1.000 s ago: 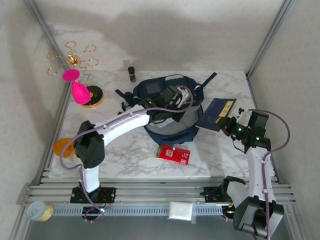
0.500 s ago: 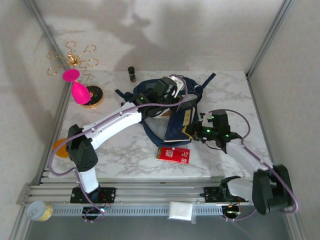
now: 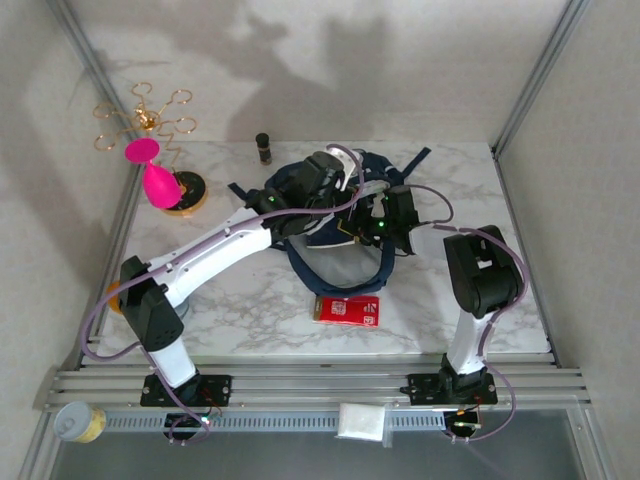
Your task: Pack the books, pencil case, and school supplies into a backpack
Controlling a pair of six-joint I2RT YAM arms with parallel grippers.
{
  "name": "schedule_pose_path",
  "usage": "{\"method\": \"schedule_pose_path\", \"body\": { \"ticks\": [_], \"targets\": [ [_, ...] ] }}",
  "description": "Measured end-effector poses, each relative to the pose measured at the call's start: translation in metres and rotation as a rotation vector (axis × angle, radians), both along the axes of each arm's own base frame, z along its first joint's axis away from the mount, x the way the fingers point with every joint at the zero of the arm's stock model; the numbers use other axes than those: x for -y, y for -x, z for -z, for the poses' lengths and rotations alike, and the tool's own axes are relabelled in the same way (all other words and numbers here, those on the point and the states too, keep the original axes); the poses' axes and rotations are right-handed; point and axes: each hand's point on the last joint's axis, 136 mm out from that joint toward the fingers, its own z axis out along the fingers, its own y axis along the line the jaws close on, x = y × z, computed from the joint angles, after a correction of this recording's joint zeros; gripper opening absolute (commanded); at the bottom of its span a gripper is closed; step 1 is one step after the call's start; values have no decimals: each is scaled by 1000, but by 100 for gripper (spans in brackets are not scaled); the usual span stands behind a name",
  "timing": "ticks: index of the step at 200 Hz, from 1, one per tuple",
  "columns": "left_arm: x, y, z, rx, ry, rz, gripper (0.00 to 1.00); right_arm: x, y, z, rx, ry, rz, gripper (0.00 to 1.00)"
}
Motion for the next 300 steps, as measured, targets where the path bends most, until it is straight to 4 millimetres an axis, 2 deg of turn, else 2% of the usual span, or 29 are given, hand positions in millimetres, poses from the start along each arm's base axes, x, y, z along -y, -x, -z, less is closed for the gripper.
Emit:
{"method": "schedule_pose_path", "body": {
  "ticks": [30, 49, 60, 85, 100, 121, 136, 150, 171, 193, 216, 230, 246, 272, 300],
  "targets": [
    [0, -1, 0, 2, 6, -7, 0, 14, 6, -2, 30, 93, 25, 55],
    [0, -1, 1, 3, 7, -7, 0, 31, 23, -10, 50, 161, 65, 62],
    [0, -1, 2, 2, 6, -7, 0, 37, 34, -13, 58, 199, 77, 62],
    [0, -1, 2, 0, 9, -7, 0, 33, 59, -9, 63, 270, 67, 52],
    [1, -1, 2, 1, 11, -8, 0, 22, 76, 0, 55, 306, 33, 38],
    [2, 0, 3, -6, 18, -3, 0, 4, 91, 7, 46, 321, -8, 26],
    [3, 0, 3, -11, 23, 0, 0, -1, 89, 16, 36, 339, -5, 18],
    [3, 1, 4, -17, 28, -1, 0, 0, 74, 26, 40, 379, 21, 13],
    [3, 1, 6, -25, 34, -6, 0, 3, 48, 31, 71, 424, 71, 12],
    [2, 3, 8, -32, 44, -11, 0, 9, 22, 21, 143, 424, 126, 12],
    [2, 2, 6, -29, 63, -22, 0, 11, 15, 16, 182, 427, 127, 17],
    [2, 2, 6, -36, 73, -29, 0, 12, 21, 13, 204, 419, 113, 23],
    [2, 1, 8, -42, 88, -39, 0, 19, 39, 4, 222, 408, 95, 28],
    [7, -3, 8, -48, 131, -57, 0, 36, 67, -26, 265, 377, 101, 30],
    [26, -19, 27, -80, 174, -79, 0, 82, 76, -61, 288, 361, 219, 31]
  ]
}}
